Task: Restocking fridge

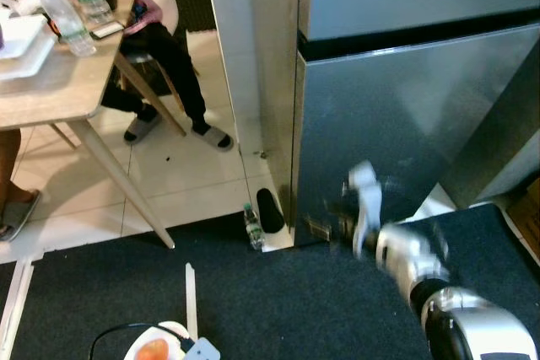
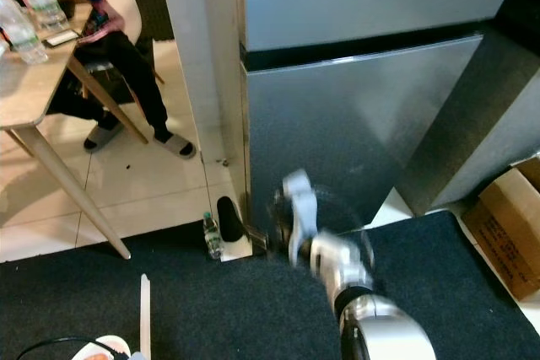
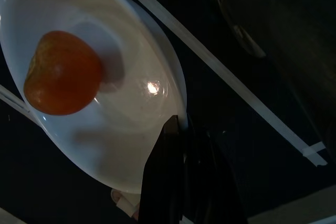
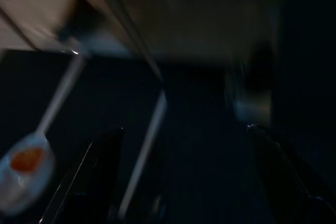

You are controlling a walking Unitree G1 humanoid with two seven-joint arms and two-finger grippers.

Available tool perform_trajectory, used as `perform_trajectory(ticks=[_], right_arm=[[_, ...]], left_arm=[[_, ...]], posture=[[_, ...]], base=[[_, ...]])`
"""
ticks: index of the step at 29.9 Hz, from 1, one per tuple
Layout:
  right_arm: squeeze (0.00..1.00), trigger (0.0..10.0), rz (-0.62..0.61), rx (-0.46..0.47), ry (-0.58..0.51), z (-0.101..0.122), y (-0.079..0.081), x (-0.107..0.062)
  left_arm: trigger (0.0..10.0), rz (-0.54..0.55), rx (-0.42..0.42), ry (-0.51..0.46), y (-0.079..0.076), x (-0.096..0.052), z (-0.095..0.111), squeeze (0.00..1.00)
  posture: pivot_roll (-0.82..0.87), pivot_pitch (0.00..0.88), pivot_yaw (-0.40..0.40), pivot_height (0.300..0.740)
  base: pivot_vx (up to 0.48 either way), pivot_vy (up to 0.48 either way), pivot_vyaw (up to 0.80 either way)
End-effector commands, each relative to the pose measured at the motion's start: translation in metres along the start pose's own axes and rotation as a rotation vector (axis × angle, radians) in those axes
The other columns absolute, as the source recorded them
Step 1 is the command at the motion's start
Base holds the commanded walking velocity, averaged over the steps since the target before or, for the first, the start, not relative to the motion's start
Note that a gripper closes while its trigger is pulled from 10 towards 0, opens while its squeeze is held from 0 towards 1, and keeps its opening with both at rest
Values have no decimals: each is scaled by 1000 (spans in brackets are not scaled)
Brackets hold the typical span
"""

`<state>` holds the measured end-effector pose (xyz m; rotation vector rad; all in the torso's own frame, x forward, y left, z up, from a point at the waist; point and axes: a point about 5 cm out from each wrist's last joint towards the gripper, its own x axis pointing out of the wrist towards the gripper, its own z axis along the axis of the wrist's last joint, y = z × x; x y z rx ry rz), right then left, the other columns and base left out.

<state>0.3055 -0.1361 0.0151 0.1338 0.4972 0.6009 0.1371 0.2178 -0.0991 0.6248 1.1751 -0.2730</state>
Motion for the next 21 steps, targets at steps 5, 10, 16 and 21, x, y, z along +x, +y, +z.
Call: perform_trajectory(ticks=[5, 10, 16, 21], right_arm=[[0, 10000, -220, 115, 155, -51, -11, -21], [0, 10000, -378, 177, 302, -95, -19, -48], [0, 10000, -533, 217, 430, -133, -26, -82], [0, 10000, -558, 204, 482, -145, -26, -92]], left_arm=[[10000, -4, -23, 12, -3, 0, 0, 0], [10000, -5, -27, 12, -2, 0, 1, 0], [10000, -15, -51, 52, -5, -1, -10, 0], [10000, -41, -55, 100, -13, -2, -25, 0]], posture=[[31, 59, 20, 740], [39, 47, 11, 740], [27, 36, 17, 740], [20, 36, 18, 740]], base=[[0, 0, 0], [0, 0, 0], [0, 0, 0], [203, 0, 0]])
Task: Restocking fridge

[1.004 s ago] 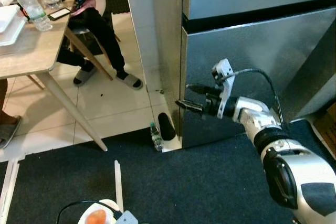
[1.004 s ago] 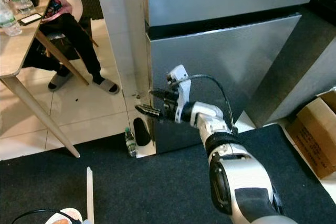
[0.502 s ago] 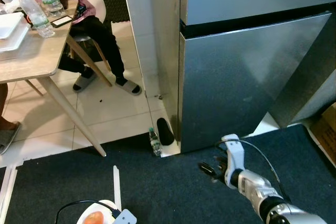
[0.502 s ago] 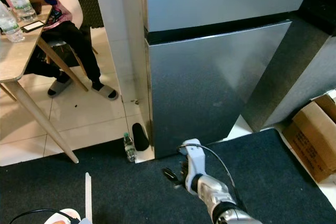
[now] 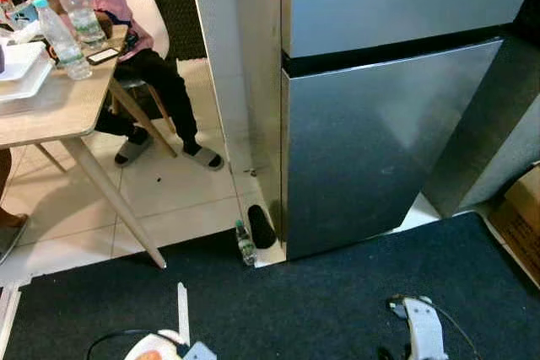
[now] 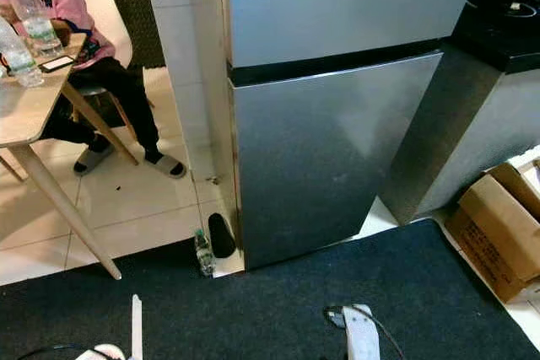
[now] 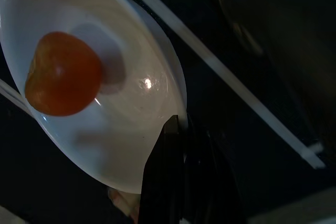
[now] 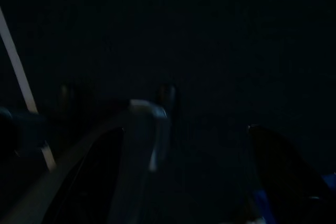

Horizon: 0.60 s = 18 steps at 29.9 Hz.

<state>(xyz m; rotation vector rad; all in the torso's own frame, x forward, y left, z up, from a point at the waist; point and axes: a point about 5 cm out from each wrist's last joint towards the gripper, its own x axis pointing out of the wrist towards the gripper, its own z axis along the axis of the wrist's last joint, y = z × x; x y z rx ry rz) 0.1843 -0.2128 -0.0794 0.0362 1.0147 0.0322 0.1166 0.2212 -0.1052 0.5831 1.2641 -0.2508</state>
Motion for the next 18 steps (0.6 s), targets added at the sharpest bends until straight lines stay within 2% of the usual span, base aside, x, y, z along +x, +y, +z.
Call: perform_trajectory(ticks=[1, 10, 18], right_arm=[[0, 10000, -7, 5, 6, -2, 0, 0], [0, 10000, -9, 1, 11, -3, 2, 0], [0, 10000, -10, -4, 18, -5, 2, 0]], left_arm=[[10000, -9, -11, 22, -3, 0, -6, 0], [10000, -19, -16, 43, -6, -1, -13, 0], [10000, -23, -10, 48, -6, -1, -15, 0]], posture=[[20, 36, 18, 740], [19, 38, 19, 740], [17, 31, 21, 740]], base=[[259, 0, 0], [277, 0, 0], [406, 0, 0]])
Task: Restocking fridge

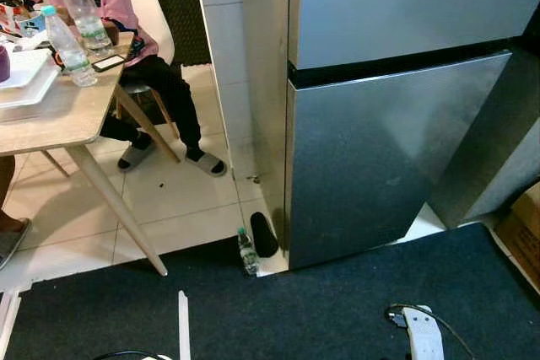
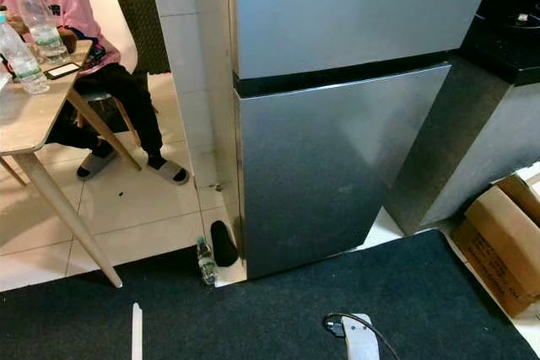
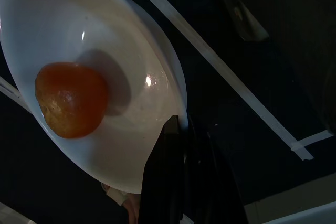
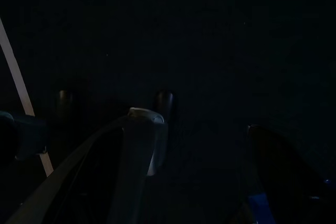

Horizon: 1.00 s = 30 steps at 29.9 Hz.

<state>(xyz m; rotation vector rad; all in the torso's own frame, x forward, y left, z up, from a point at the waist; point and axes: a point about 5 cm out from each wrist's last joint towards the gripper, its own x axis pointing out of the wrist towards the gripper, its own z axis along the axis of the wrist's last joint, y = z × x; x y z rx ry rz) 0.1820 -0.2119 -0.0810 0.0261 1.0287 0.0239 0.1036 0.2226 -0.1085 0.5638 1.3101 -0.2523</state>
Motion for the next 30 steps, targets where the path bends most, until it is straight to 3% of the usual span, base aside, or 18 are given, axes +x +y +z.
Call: perform_trajectory(ticks=[1, 13, 30], right_arm=[[0, 10000, 2, -2, 5, -2, 2, 0], [0, 10000, 1, 1, 5, -3, 2, 0], [0, 10000, -6, 57, -89, 18, -4, 0]], left_arm=[[10000, 1, 5, 7, 0, 0, -2, 0], [10000, -3, 15, -2, 0, 0, 1, 0], [10000, -10, 5, -39, -4, 0, 7, 0]], posture=[[17, 31, 21, 740], [13, 26, 28, 740], [10, 31, 24, 740]], base=[[412, 0, 0], [421, 0, 0], [0, -80, 0]])
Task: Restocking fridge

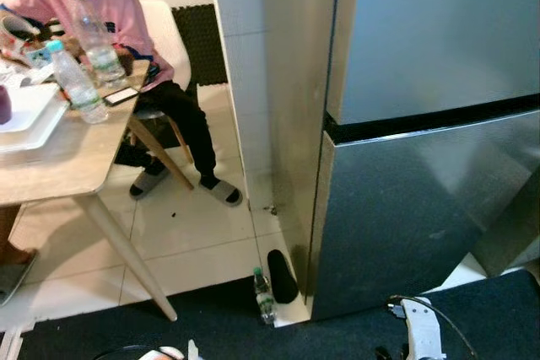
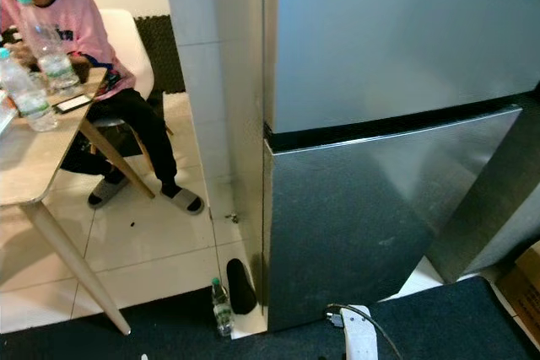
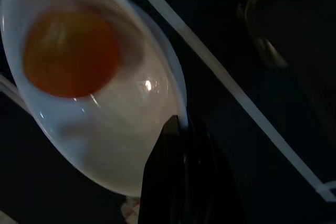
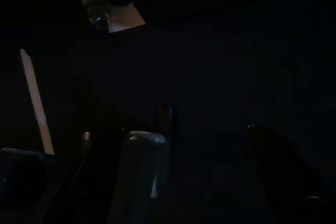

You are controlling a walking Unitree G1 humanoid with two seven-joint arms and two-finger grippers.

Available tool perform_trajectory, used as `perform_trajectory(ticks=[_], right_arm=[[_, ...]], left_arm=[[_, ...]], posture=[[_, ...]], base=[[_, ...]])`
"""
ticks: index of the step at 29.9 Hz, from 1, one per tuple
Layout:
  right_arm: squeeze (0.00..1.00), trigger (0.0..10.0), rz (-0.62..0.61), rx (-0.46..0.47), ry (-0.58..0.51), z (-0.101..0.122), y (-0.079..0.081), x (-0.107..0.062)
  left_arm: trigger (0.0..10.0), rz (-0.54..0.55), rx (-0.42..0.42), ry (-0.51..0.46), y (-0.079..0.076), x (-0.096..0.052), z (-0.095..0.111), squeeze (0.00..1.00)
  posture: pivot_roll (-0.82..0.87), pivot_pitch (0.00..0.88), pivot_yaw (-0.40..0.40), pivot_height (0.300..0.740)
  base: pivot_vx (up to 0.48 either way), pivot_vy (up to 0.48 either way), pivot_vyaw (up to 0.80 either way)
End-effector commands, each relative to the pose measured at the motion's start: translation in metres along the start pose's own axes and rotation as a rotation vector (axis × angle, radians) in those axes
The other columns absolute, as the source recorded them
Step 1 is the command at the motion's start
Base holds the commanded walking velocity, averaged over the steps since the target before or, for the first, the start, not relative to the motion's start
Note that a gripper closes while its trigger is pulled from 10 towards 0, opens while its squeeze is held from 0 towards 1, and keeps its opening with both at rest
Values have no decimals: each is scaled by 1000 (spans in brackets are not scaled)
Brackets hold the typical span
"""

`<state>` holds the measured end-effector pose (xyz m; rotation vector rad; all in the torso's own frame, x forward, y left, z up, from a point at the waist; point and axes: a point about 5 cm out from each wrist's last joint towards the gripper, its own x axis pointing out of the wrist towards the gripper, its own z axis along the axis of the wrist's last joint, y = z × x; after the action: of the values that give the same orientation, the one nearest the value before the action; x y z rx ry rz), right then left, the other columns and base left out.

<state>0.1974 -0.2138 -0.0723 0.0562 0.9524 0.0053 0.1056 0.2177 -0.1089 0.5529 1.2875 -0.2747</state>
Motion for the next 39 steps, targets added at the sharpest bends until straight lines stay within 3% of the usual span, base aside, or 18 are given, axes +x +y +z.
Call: perform_trajectory(ticks=[1, 6, 10, 13, 14, 16, 17, 18, 19, 20, 22, 23, 26, 27, 28, 32, 34, 39], right_arm=[[0, 10000, -6, 29, -24, 4, -3, -1], [0, 10000, 56, 42, -103, 24, -5, -1], [0, 10000, 300, 3, -234, 63, -2, -5], [0, 10000, 347, -13, -252, 69, -1, -7], [0, 10000, 443, -19, -302, 86, -1, -11], [0, 10000, 443, -19, -302, 86, -1, -11], [0, 10000, 589, -11, -372, 108, 0, -20], [0, 10000, 589, -11, -372, 108, 0, -20], [0, 10000, 749, -27, -443, 128, 0, -31], [0, 10000, 749, -27, -443, 128, 0, -31], [0, 10000, 1030, -147, -574, 170, 0, -60], [0, 10000, 1030, -147, -574, 170, 0, -60], [0, 10000, 1113, -281, -662, 202, 5, -81], [110, 10000, 1097, -325, -718, 217, 7, -88], [1000, 10000, 1074, -352, -785, 237, 9, -97], [1000, 10000, 1039, -429, -879, 266, 14, -114], [1000, 10000, 1042, -604, -948, 295, 20, -140], [1000, 10000, 954, -758, -973, 312, 26, -155]], left_arm=[[10000, 1, 5, -9, -1, 0, 3, 0], [10000, -5, 8, -6, -2, 0, 3, 0], [10000, -11, 11, -9, -4, 0, 4, 0], [10000, -13, 12, -9, -4, 0, 4, 0], [10000, -19, 16, -8, -4, 0, 4, 0], [10000, -19, 16, -8, -4, 0, 4, 0], [10000, -22, 18, -6, -5, 0, 4, 0], [10000, -22, 18, -6, -5, 0, 4, 0], [10000, -27, 20, -4, -5, 0, 4, 0], [10000, -27, 20, -4, -5, 0, 4, 0], [10000, -32, 23, -2, -6, 0, 4, 0], [10000, -32, 23, -2, -6, 0, 4, 0], [10000, -36, 26, 1, -7, 0, 3, 0], [10000, -38, 27, 3, -7, 0, 2, 0], [10000, -39, 27, 5, -7, 0, 2, 0], [10000, -39, 27, 7, -7, 0, 2, 0], [10000, -40, 27, 9, -7, 0, 1, 0], [10000, -41, 28, 11, -7, 0, 1, 0]], posture=[[10, 31, 24, 740], [3, 33, 22, 740], [3, 33, 22, 740], [3, 33, 22, 740], [3, 33, 22, 740], [3, 33, 22, 740], [-11, 33, 21, 740], [-11, 33, 21, 740], [-11, 33, 21, 740], [-11, 33, 21, 740], [-11, 33, 21, 740], [-11, 33, 21, 740], [-9, 35, 21, 740], [-9, 35, 21, 740], [-7, 37, 22, 740], [-5, 35, 24, 740], [-5, 33, 24, 740], [-5, 34, 25, 740]], base=[[0, 0, 0], [0, 0, 0], [0, 0, 0], [0, 0, 0], [0, 0, 0], [0, 0, 0], [0, 0, 0], [0, 0, 0], [0, 0, 0], [0, 0, 0], [0, 0, 0], [0, 0, 0], [0, 0, 0], [0, 0, 0], [0, 0, 0], [0, 0, 0], [0, 0, 0], [0, 0, 0]])
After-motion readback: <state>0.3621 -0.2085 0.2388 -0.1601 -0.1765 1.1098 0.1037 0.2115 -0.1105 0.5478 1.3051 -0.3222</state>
